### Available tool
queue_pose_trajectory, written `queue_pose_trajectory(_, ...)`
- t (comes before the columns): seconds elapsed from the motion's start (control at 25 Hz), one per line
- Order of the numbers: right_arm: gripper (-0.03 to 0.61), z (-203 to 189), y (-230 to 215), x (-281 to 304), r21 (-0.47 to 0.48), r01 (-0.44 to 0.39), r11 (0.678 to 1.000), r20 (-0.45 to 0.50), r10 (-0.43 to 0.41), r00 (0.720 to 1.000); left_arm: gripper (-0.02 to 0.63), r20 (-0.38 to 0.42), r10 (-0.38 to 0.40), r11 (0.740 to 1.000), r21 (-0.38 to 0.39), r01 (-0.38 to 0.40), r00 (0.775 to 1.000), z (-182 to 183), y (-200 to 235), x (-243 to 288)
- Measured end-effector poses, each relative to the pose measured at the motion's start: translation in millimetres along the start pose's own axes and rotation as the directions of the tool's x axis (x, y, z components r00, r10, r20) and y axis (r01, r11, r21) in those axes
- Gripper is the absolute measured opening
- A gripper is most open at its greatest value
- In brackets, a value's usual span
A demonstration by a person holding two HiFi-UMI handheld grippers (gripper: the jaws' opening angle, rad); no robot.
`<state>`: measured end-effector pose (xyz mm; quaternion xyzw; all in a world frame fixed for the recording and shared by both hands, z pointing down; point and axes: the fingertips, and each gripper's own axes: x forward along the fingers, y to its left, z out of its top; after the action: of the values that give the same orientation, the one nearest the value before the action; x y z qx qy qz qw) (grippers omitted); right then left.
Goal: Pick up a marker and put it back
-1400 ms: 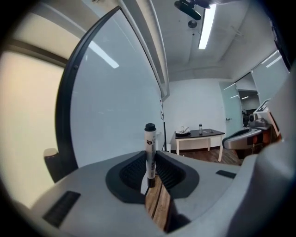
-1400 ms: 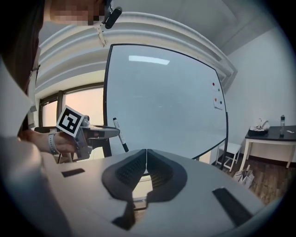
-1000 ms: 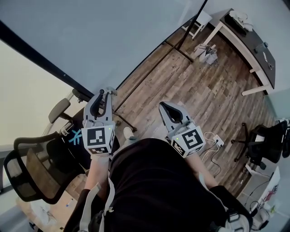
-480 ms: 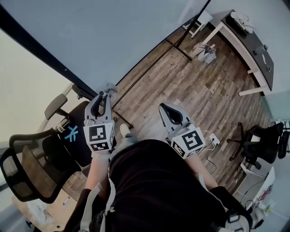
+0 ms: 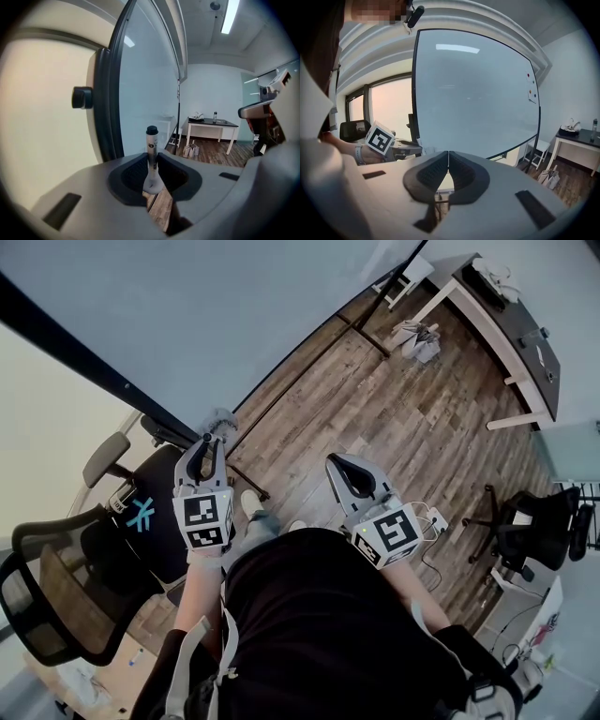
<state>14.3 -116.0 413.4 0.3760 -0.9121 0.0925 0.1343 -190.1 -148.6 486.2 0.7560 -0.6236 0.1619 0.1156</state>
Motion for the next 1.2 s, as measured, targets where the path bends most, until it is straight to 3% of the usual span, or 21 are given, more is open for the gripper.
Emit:
queue_pose_trajectory(0.68, 0.017, 0, -6, -3, 0.006, -0.007, 1.0, -0.001, 0.007, 1.0, 0.086, -0.047, -0.001, 0.999, 0.036, 0.002, 0.999, -4, -8, 5)
queue_pose_trajectory(1.2, 0.017, 21, -2, 2, -0.008, -0.061, 0.998, 0.051, 0.061, 0.997, 0.115, -0.002, 0.005, 0.998, 0.062, -0.005, 1.0, 31, -16, -15)
